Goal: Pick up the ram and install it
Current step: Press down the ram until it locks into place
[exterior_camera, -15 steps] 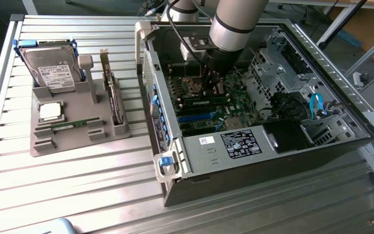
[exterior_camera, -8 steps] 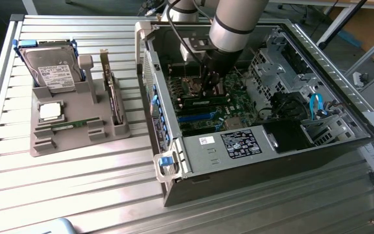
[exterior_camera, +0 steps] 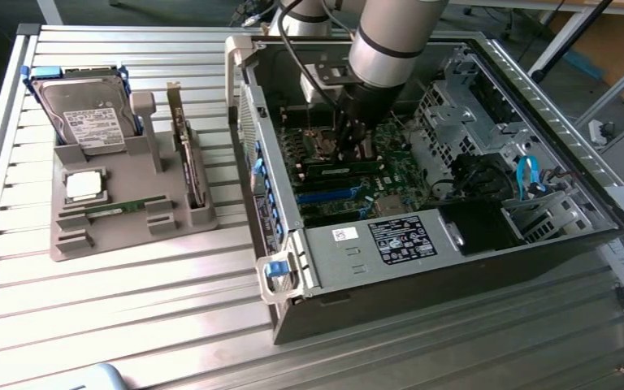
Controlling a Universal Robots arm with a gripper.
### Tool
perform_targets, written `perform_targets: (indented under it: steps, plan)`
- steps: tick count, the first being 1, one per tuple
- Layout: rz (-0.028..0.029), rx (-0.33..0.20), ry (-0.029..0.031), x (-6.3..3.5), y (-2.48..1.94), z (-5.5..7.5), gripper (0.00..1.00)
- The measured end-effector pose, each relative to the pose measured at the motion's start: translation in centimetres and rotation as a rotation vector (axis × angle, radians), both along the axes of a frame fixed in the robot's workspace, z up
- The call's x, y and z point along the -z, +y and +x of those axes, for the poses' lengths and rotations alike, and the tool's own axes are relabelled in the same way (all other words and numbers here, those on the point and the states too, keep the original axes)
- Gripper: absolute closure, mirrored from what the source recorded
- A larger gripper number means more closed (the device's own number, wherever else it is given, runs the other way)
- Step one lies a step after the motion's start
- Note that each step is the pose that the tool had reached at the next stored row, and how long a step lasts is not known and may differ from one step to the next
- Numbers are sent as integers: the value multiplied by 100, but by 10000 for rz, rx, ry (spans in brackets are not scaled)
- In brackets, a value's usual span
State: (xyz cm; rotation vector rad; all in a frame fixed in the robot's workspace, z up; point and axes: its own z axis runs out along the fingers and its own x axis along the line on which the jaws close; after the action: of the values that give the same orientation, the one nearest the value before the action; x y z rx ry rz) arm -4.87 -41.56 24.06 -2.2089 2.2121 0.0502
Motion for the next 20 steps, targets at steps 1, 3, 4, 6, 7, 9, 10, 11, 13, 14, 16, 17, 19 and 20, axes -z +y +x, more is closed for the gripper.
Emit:
perform_targets:
  steps: [1,3,4,6,7,9,10,11,13,14,16,17,19,20]
  plan:
    - [-1,0,1,2,0,0,90]
    - [1,0,0,9,0,0,90]
    - [0,0,0,11,0,0,90]
    - [-1,0,0,16,0,0,90]
    - [-1,0,1,16,0,0,90]
    - [-2,0,1,16,0,0,90]
    - [-1,0,0,16,0,0,90]
    - [0,0,0,18,0,0,90]
    - [3,0,-2,27,0,0,90]
    - [1,0,-1,30,0,0,90]
    - [1,0,-1,39,0,0,90]
    - [0,0,0,42,0,0,90]
    - [-3,0,2,45,0,0,90]
    - [2,0,0,54,0,-1,90]
